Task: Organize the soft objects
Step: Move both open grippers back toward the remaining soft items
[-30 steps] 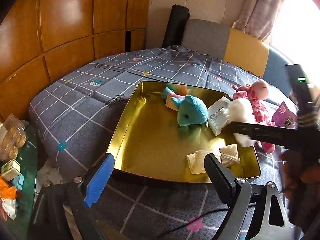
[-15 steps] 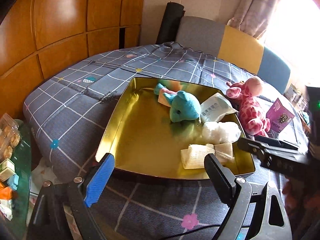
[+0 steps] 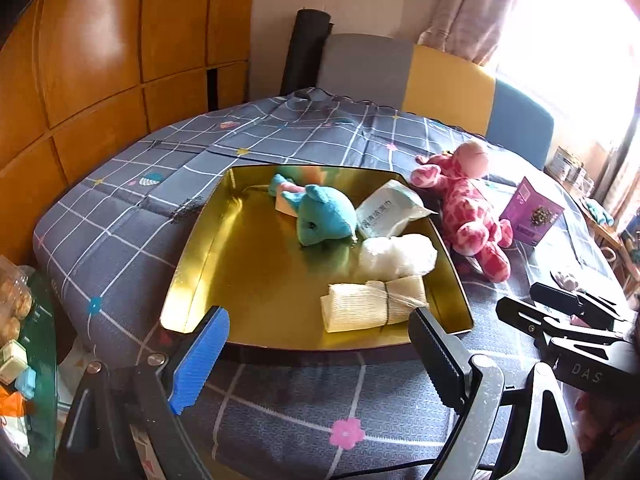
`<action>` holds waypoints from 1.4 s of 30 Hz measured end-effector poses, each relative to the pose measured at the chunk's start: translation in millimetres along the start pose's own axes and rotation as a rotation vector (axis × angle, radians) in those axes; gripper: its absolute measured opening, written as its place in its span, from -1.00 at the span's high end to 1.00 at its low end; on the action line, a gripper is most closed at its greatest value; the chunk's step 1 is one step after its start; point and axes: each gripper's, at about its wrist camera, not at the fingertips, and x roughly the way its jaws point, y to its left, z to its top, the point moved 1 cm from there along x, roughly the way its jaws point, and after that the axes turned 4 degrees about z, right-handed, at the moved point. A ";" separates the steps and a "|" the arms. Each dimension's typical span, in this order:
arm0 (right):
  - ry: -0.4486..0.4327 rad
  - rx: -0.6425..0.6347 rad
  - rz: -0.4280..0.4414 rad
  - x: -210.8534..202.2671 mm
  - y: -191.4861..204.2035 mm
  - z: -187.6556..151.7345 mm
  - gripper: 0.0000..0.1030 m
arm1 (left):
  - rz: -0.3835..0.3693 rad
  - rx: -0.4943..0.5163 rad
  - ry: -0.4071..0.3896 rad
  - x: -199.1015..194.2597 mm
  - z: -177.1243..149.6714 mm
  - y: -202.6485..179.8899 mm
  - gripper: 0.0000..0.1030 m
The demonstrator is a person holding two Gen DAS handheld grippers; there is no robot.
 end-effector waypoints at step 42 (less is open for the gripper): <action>-0.117 0.542 -0.657 -126.6 -318.3 -73.1 -0.28 | -0.177 0.348 0.028 -6.9 -8.1 -134.8 -0.78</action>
